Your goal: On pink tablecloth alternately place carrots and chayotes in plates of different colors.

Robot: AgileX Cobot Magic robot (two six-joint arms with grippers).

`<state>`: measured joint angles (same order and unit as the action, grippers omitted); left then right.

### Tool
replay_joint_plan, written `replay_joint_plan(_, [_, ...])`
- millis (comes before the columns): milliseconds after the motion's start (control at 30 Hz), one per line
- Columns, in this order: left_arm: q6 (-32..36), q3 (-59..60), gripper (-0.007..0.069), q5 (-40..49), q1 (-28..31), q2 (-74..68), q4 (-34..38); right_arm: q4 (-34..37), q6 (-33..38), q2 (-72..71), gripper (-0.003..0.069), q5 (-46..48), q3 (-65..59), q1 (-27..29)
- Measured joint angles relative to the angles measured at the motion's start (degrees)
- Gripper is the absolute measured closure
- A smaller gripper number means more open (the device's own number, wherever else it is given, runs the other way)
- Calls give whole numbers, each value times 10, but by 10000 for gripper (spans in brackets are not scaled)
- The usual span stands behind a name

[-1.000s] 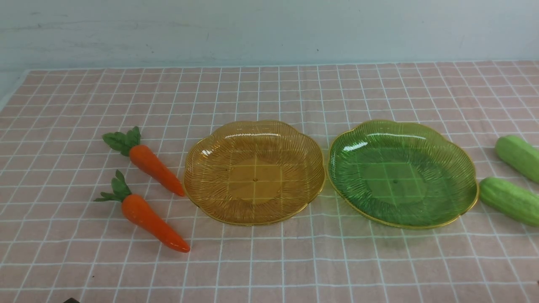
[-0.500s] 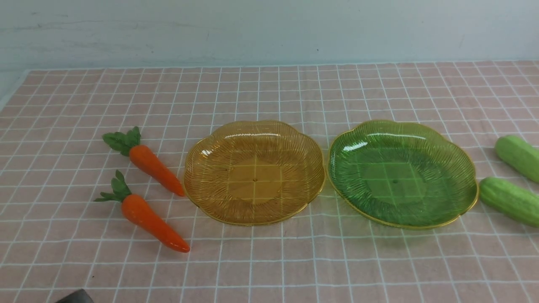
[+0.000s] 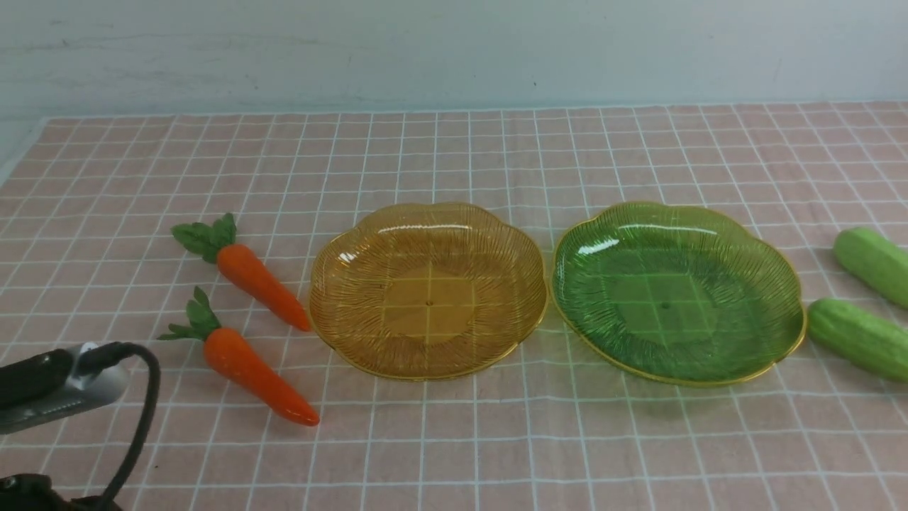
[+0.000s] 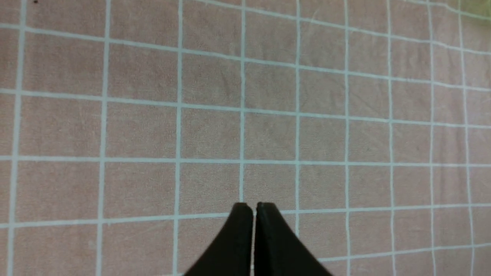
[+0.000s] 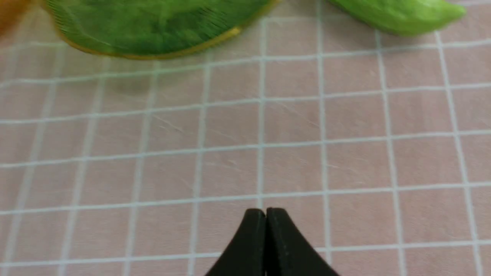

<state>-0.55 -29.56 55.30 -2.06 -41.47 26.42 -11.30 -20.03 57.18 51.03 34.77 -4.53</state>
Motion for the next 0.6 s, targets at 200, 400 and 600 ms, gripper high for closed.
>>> replay_joint_plan(200, [18,-1,589,2,0,-36,-13,-37,16,142,468,-8,102,0])
replay_joint_plan(400, [36,-1,503,14,0,-37,-15,-113,90,330,192,1,246,0])
replay_joint_plan(600, [38,-1,475,32,0,-37,-15,-140,104,488,148,62,360,0])
